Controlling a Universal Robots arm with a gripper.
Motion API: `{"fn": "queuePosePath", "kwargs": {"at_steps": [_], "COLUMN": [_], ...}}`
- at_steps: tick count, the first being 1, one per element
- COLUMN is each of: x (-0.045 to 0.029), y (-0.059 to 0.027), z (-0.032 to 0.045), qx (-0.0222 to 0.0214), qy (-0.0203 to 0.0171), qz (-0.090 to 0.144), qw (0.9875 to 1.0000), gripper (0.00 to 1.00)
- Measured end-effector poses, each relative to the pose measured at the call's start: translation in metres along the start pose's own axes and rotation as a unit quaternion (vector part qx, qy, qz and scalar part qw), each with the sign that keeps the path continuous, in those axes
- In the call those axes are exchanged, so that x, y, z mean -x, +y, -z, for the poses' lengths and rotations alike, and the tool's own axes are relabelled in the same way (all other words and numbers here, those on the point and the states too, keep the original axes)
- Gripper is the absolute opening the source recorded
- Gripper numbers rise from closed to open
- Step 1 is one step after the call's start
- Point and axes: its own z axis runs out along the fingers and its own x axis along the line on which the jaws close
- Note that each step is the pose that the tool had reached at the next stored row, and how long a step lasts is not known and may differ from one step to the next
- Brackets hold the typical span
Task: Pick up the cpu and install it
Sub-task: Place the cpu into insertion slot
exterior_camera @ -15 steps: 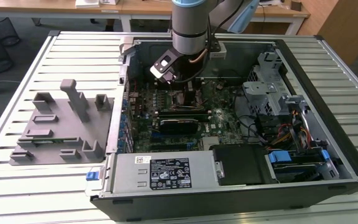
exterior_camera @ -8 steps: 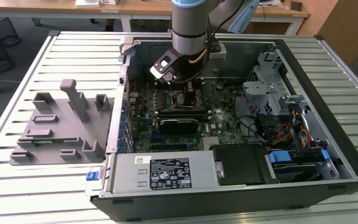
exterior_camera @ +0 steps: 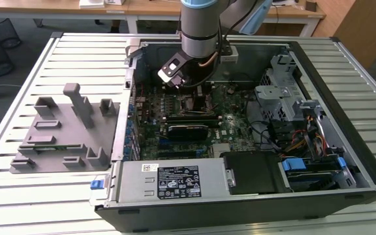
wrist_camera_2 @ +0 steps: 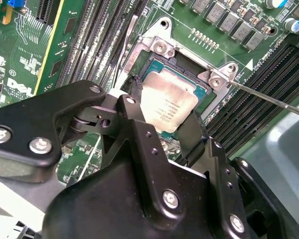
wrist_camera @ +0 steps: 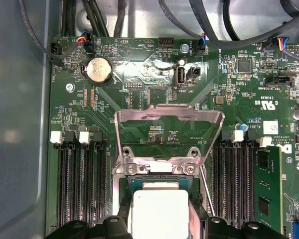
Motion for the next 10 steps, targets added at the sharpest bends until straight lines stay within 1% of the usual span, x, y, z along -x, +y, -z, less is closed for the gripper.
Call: {"fn": "queuePosePath", "kwargs": {"at_steps": [7, 8, 10], "x": [-0.0002, -0.0001, 0.0000], "y": [0.0001, 0.0001, 0.0001], "z": [-0.0003, -0.0002, 0.0000], "qx": [0.0003, 0.0002, 0.0000], "qy": [0.0004, 0.0003, 0.0000], "qz": [0.000, 0.000, 0.000], "qw": [1.0000, 1.0000, 1.0000], "gripper": [0.55, 0.60, 0.60]}}
